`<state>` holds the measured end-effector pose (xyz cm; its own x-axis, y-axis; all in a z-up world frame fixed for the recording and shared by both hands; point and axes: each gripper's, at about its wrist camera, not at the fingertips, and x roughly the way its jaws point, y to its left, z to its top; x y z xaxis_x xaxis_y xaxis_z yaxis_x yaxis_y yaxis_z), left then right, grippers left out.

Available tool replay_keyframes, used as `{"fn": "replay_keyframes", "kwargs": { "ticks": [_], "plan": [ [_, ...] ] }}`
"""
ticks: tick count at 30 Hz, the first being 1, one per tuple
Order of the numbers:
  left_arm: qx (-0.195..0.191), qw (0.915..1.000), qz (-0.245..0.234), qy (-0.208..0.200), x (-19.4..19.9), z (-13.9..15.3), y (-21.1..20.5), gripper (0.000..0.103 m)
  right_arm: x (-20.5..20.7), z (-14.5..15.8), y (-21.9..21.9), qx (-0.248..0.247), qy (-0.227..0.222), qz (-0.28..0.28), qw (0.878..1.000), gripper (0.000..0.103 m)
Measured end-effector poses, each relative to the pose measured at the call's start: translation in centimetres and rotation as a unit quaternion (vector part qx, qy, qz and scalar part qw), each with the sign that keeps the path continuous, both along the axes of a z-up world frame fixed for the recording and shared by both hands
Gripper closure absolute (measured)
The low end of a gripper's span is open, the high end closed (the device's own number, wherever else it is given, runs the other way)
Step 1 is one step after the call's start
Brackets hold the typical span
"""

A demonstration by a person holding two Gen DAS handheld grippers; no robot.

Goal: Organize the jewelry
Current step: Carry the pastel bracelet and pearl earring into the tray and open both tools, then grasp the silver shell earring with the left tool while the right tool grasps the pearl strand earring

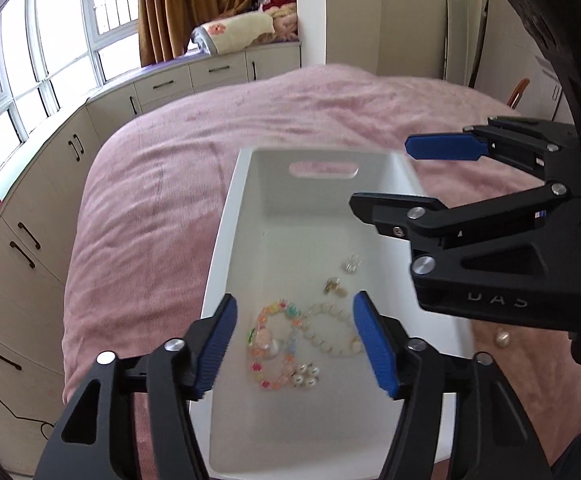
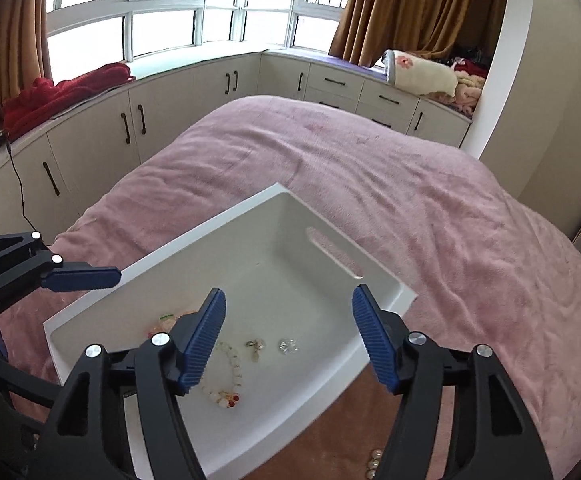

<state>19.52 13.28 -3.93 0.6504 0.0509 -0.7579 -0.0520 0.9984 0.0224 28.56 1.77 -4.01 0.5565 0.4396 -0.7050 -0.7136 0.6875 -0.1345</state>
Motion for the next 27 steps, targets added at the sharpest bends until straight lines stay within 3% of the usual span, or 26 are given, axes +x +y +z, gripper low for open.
{"fn": "replay_keyframes", "kwargs": {
  "ticks": [3,8,13,22,27],
  "plan": [
    [0.003,0.9994,-0.008,-0.034,-0.6,2.4,-1.5,0.032,-0.2,2.2,-2.8,0.023,-0.022,-0.015,0.999,0.032],
    [0.008,0.9943,-0.045,-0.096,-2.3,6.5,-5.7,0.016,-1.1,5.1,-7.9,0.047,-0.057,-0.037,0.997,0.021],
    [0.007,0.9883,-0.075,-0.132,-4.0,8.7,-10.2,0.014,-2.0,6.2,-13.4,0.065,-0.065,-0.066,0.994,0.016],
    [0.0,0.9812,-0.122,-0.149,-5.9,7.6,-16.4,0.01,-2.7,4.0,-21.5,0.075,-0.056,-0.118,0.989,0.014],
    [-0.028,0.9846,-0.115,-0.128,-5.8,4.8,-18.0,0.009,-2.5,2.3,-23.9,0.082,-0.051,-0.128,0.987,0.014]
  ]
}}
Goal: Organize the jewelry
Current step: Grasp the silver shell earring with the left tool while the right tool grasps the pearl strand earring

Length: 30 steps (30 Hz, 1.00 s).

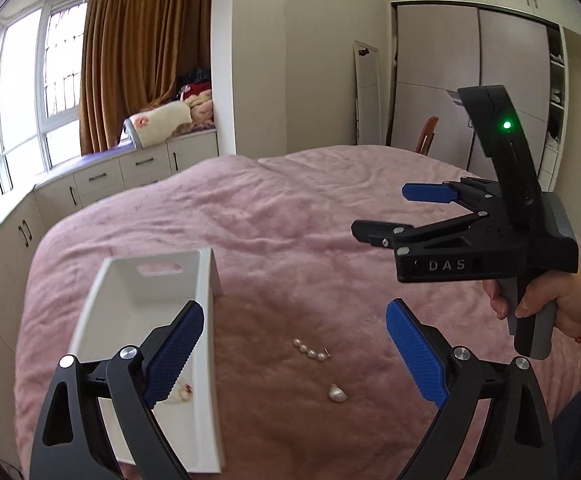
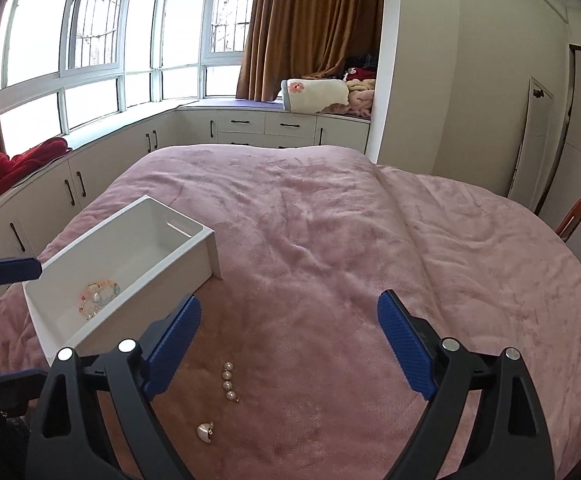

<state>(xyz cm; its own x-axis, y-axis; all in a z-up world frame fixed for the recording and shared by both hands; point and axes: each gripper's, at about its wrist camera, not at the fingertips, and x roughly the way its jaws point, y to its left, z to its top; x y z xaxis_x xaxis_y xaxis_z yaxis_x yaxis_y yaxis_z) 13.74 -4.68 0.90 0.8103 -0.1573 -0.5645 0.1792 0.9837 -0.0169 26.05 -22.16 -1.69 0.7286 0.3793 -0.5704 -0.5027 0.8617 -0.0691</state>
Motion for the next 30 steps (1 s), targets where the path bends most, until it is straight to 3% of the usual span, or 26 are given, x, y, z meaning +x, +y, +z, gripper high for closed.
{"fn": "replay_keyframes", "kwargs": {
  "ticks": [4,10,17,25,27,30],
  "plan": [
    [-0.004,0.9993,-0.018,0.031,0.3,-3.4,-1.3,0.009,0.6,-1.7,-1.2,0.006,0.008,0.001,1.0,0.014],
    [0.032,0.995,-0.076,0.058,0.6,-8.6,-4.0,0.009,2.2,-4.7,-1.4,-0.001,0.029,0.02,0.999,0.014],
    [0.067,0.993,-0.081,0.054,1.1,-13.4,-5.2,0.009,3.2,-10.3,0.7,-0.034,0.06,0.065,0.996,0.018],
    [0.082,0.991,-0.079,0.071,3.3,-18.5,-4.6,0.009,2.4,-15.2,3.9,-0.068,0.088,0.15,0.982,0.038],
    [0.07,0.9916,-0.079,0.075,4.0,-19.2,-4.1,0.009,2.2,-16.1,4.4,-0.074,0.096,0.164,0.979,0.041],
    [0.052,0.9924,-0.077,0.081,4.9,-19.7,-3.6,0.018,2.0,-17.3,5.1,-0.09,0.107,0.181,0.974,0.05]
  ]
}}
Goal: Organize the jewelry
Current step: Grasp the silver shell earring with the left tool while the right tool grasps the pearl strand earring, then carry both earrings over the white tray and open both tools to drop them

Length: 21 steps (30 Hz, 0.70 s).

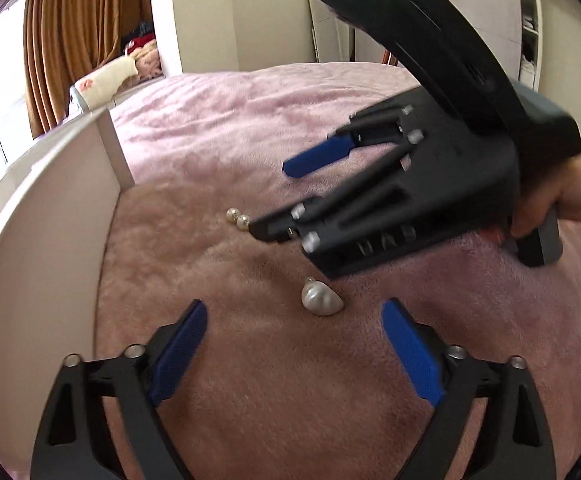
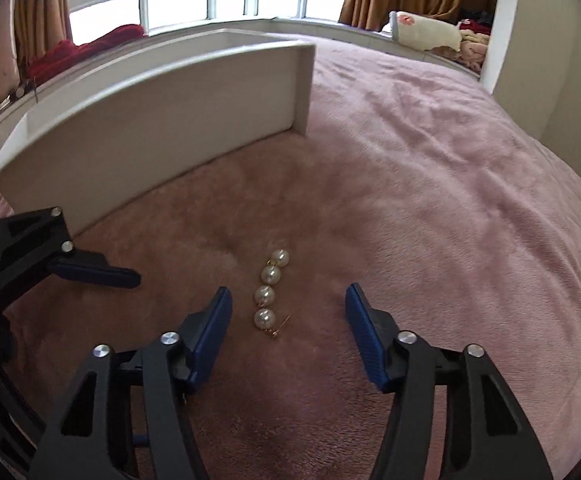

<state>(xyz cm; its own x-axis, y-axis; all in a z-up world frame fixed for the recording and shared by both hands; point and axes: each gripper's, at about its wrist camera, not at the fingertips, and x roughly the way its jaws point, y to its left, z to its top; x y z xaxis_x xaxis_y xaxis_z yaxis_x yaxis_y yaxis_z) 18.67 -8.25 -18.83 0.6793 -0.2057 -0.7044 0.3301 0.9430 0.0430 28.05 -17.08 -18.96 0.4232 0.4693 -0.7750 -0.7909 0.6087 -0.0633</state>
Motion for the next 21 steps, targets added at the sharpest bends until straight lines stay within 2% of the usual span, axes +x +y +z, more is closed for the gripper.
{"fn": "replay_keyframes", "kwargs": {
  "ticks": [3,5,7,9,15,18,21],
  "plan": [
    [-0.004,0.9999,-0.003,0.015,0.9,-0.8,0.1,0.023,0.3,-0.7,0.4,-0.016,0.01,0.003,1.0,0.053],
    [0.0,0.9997,-0.007,0.022,1.4,-1.2,0.0,0.026,0.5,-1.1,0.5,-0.019,0.017,0.006,1.0,0.06],
    [0.0,0.9996,-0.007,0.028,1.9,-1.5,0.0,0.03,0.5,-1.3,0.5,-0.018,0.026,0.011,0.999,0.079],
    [-0.005,0.9994,-0.007,0.032,1.8,-1.4,-0.1,0.034,0.6,-1.3,0.4,-0.011,0.041,0.02,0.999,0.091],
    [-0.024,0.9988,0.001,0.043,3.1,-1.6,0.6,0.055,0.4,-1.0,-0.4,0.002,0.057,0.02,0.998,0.091],
    [-0.028,0.9986,-0.004,0.044,3.5,-1.7,0.8,0.072,0.5,-0.6,-1.2,0.017,0.063,0.01,0.998,0.091],
    [-0.039,0.9979,-0.004,0.052,4.0,-1.7,1.2,0.075,0.8,0.2,-2.3,0.035,0.069,-0.007,0.997,0.091]
  ]
}}
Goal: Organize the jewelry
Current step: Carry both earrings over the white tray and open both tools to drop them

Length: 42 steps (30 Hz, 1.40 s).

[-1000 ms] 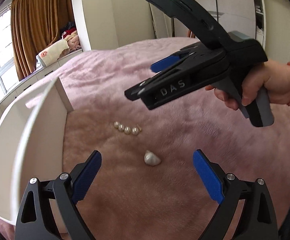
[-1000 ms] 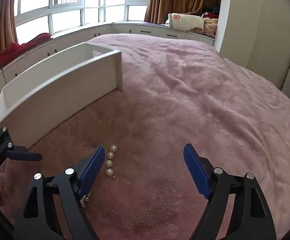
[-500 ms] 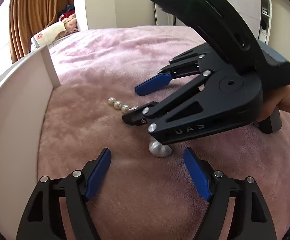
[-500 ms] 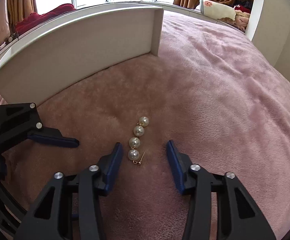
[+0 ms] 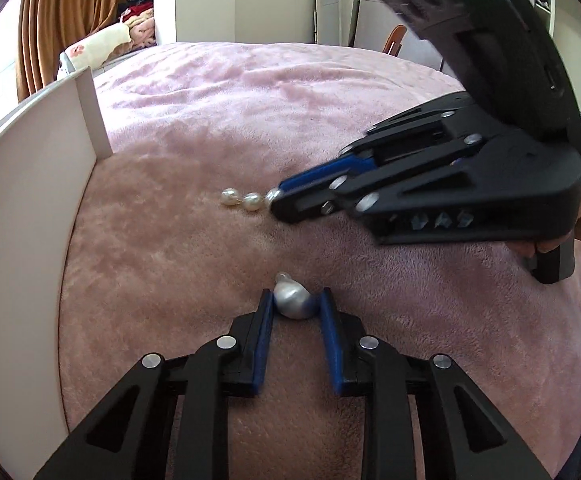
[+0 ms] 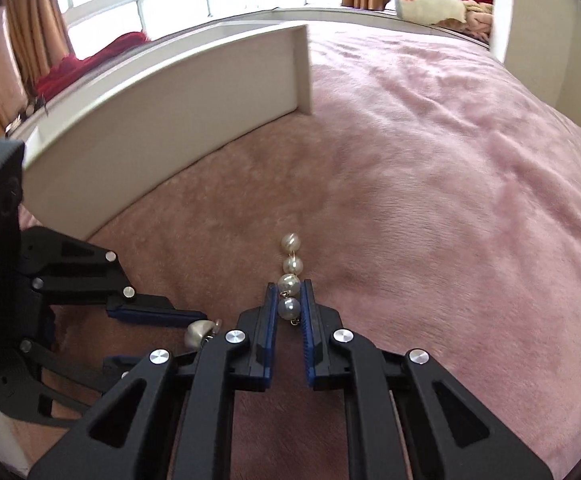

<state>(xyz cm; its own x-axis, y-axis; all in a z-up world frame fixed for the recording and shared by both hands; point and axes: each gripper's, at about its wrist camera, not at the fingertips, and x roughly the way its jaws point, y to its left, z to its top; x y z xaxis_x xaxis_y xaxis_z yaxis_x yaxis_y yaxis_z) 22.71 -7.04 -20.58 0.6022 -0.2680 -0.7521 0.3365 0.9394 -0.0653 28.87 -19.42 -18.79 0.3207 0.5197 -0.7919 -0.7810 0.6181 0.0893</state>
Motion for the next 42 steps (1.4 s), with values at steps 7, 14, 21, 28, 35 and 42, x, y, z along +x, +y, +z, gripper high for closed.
{"fn": "replay_keyframes", "kwargs": {
  "ticks": [7,14,21,28,35,42],
  "plan": [
    [-0.035,0.9993,0.007,0.008,-0.2,0.9,0.5,0.075,1.0,2.8,-2.5,0.03,0.001,-0.036,0.999,0.091],
    [-0.058,0.9982,-0.017,0.001,-1.2,3.6,0.2,0.076,1.2,7.1,-3.7,0.047,-0.023,-0.052,0.997,0.091],
    [-0.079,0.9957,-0.038,-0.028,-3.0,8.0,-0.5,0.076,1.2,11.9,-3.0,0.063,-0.053,-0.052,0.995,0.091],
    [-0.084,0.9938,-0.025,-0.069,-4.0,13.9,0.5,0.075,0.7,16.3,0.0,0.073,-0.08,-0.034,0.994,0.091],
    [-0.078,0.9915,0.042,-0.096,-3.3,19.1,5.8,0.075,0.3,21.0,5.0,0.087,-0.101,-0.022,0.991,0.091],
    [-0.053,0.9899,0.105,-0.079,-2.6,20.9,12.1,0.075,1.0,23.0,9.8,0.093,-0.092,-0.023,0.991,0.091]
  ]
}}
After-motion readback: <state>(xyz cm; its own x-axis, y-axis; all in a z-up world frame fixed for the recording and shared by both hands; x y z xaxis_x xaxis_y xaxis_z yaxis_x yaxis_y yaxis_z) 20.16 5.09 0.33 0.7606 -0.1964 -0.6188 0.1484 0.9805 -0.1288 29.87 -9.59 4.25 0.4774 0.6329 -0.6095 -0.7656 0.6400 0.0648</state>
